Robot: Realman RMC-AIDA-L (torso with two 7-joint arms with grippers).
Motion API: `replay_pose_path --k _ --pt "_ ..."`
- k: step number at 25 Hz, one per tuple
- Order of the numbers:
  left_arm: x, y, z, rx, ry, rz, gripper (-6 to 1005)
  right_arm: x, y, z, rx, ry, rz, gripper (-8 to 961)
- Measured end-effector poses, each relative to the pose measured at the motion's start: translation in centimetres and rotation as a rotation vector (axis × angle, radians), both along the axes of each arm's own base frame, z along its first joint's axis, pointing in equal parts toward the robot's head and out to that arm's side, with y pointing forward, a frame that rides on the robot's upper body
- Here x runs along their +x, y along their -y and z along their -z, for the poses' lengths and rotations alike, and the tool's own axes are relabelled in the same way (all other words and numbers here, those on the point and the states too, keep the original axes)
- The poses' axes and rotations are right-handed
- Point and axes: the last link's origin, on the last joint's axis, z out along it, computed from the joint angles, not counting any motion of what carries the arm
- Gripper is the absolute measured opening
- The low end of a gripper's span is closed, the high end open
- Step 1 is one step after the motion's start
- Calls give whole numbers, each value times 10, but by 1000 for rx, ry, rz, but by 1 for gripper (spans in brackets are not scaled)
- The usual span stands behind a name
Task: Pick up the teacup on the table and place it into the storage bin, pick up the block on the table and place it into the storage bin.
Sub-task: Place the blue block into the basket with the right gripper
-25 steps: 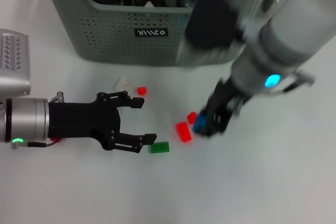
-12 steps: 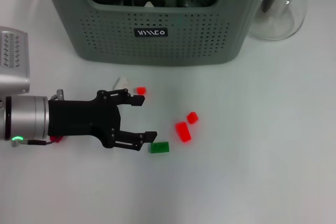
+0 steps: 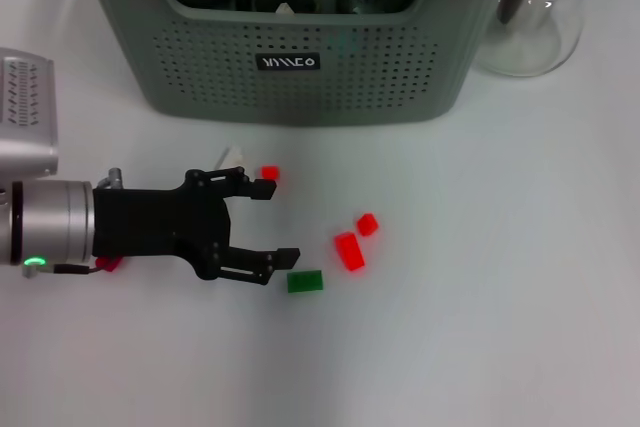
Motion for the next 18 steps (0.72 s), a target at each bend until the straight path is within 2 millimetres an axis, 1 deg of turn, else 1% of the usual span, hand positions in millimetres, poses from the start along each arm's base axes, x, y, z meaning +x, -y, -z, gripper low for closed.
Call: replay_pose_path --k 3,8,14,18 --pt "0 0 0 0 0 0 919 10 -9 19 34 38 -10 423" --pt "0 -1 0 4 -3 -1 919 24 -11 45 55 59 -32 424" --pt "1 -3 0 5 -7 5 919 34 -9 63 66 61 -49 424" --pt "1 -4 0 6 -7 7 919 37 -7 70 67 74 -64 423"
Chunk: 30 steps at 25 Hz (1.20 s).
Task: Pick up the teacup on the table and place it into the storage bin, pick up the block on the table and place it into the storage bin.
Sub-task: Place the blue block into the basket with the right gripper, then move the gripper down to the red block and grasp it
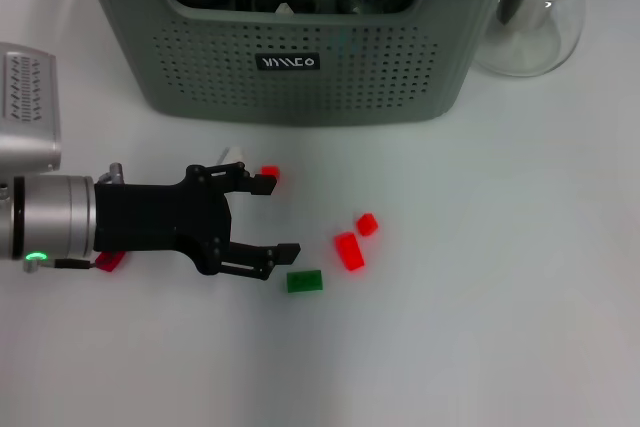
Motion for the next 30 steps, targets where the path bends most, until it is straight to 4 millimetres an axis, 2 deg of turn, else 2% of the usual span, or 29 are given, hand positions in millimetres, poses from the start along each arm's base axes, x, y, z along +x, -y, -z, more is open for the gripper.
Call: replay_pose_path --k 2,13,15,18,22,25,30 --pt "0 0 0 0 0 0 919 1 1 2 -2 11 -7 423" --pt "0 0 0 0 1 -1 919 3 1 3 7 23 -19 552" --pt "0 0 0 0 2 -2 919 1 1 1 11 17 -21 777" --pt "0 1 0 0 2 -2 919 -7 4 -8 0 -45 -32 776" --pt "-1 2 0 -4 4 -4 919 -22 22 -38 -61 -193 -95 775" --pt "-2 3 1 -7 2 -6 919 -28 47 -67 -132 -292 -174 774" --pt "-2 4 1 -12 2 -6 919 -6 93 -97 -320 -322 -260 773"
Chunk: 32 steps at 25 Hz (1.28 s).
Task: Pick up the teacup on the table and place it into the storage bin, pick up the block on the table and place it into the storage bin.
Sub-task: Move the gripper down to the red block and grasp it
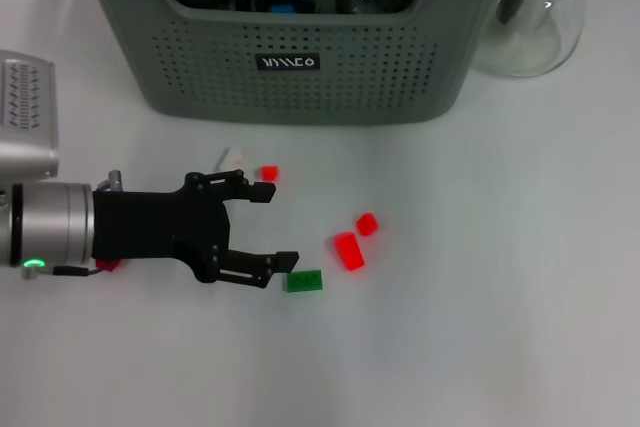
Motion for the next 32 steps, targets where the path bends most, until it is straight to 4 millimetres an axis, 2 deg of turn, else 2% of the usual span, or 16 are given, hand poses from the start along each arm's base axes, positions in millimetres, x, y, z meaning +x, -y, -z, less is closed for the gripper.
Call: replay_pose_path --k 3,5,8,11,16,22,27,32 --pt "0 0 0 0 0 0 919 27 23 -6 -114 72 -48 772" --pt "0 0 0 0 0 1 920 46 31 -4 -173 132 -42 771" --pt "0 0 0 1 -1 1 920 72 36 6 -250 225 -5 770" --pt "0 0 -1 0 -1 2 920 86 35 23 -281 318 17 769" --pt "1 0 0 2 4 1 920 102 29 61 -292 488 14 766" --pt "0 0 1 1 9 -12 920 108 24 97 -299 606 -38 764" --pt "0 1 2 -1 12 -17 920 112 25 117 -285 677 -78 762" --pt "0 1 3 -1 13 -21 920 114 26 124 -275 692 -91 761"
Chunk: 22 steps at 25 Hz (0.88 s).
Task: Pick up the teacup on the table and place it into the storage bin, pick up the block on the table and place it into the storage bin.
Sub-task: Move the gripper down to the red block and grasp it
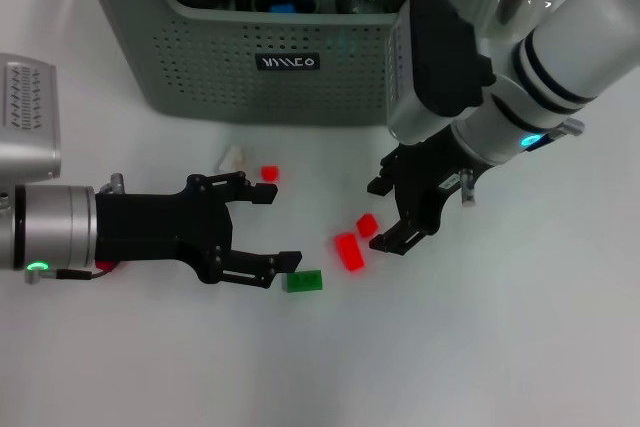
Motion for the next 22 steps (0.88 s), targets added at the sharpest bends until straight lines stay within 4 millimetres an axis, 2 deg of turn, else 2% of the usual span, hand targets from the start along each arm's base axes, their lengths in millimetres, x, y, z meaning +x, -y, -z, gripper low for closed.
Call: replay_pose_path --k 10,21,22 --pt "0 0 0 1 -1 -1 920 0 0 15 9 1 -3 758" --pt "-1 0 0 2 -4 -4 920 0 0 18 10 4 -8 332" --pt "-2 0 0 2 -4 -4 920 0 0 18 8 6 -10 321"
